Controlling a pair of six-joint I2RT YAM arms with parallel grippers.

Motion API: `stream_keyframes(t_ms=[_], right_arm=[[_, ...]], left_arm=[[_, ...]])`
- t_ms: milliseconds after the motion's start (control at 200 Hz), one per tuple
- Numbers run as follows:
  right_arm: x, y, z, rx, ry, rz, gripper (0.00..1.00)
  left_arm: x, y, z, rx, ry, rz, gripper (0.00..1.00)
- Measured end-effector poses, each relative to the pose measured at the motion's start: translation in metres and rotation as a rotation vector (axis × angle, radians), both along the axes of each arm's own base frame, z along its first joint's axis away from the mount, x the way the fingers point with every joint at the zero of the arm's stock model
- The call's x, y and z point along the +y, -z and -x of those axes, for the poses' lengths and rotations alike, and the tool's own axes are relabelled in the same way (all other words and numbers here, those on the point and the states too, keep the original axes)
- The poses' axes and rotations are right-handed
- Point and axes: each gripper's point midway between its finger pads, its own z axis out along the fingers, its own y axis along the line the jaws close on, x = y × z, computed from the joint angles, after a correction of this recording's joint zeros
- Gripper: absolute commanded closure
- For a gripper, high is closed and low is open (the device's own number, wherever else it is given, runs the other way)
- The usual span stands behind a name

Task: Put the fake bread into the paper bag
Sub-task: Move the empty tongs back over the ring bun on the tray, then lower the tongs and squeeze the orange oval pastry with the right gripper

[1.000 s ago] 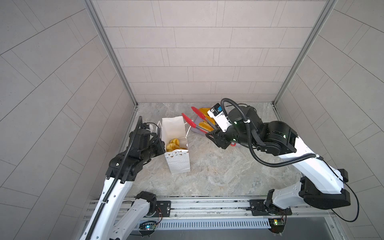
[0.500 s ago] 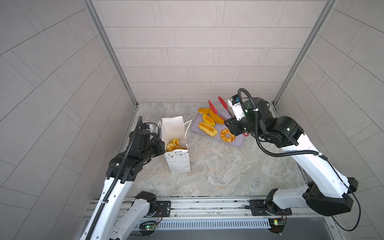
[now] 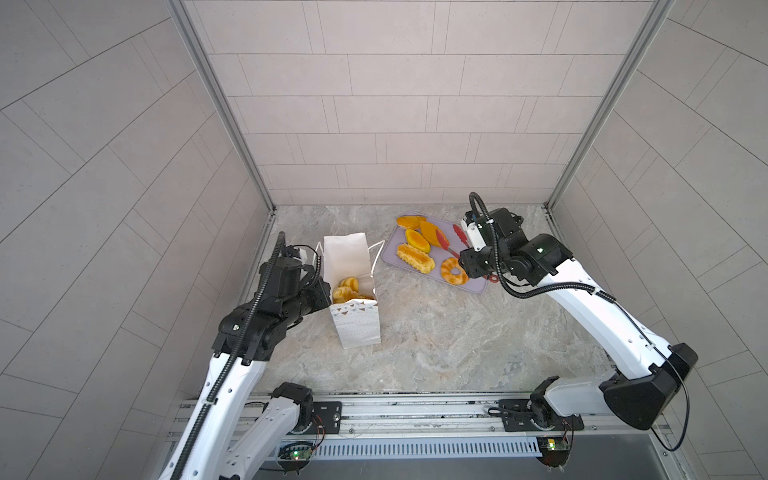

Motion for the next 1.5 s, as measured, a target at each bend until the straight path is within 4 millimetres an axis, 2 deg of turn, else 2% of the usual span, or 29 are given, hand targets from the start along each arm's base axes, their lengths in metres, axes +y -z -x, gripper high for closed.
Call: stream_keyframes(t_ms=[460,590,791,1181,1501], right_arm=[[-0.011,0.097,-0.053,0.152,0.060,0.185,0.45],[-0.010,0.116,-0.064,0.185,0.063,0.234,0.44],[-0.013,0.122,-0.078,0.184,0.066,0.302,0.42],[-0.017,0.145,-0.086,0.221,0.028,0.377,0.38],[-0.014,0.142,-0.109,0.199,0.009,0.345,0.35]], left_arm=[[-0.001,0.000,0.000,0.001,0.003,0.002,0.85],[-0.001,0.000,0.000,0.000,0.005,0.003,0.85],[-0.001,0.000,0.000,-0.001,0.008,0.002,0.85],[-0.002,-0.001,-0.001,-0.009,0.015,-0.003,0.85],[-0.002,0.000,-0.002,-0.007,0.019,-0.009,0.85]])
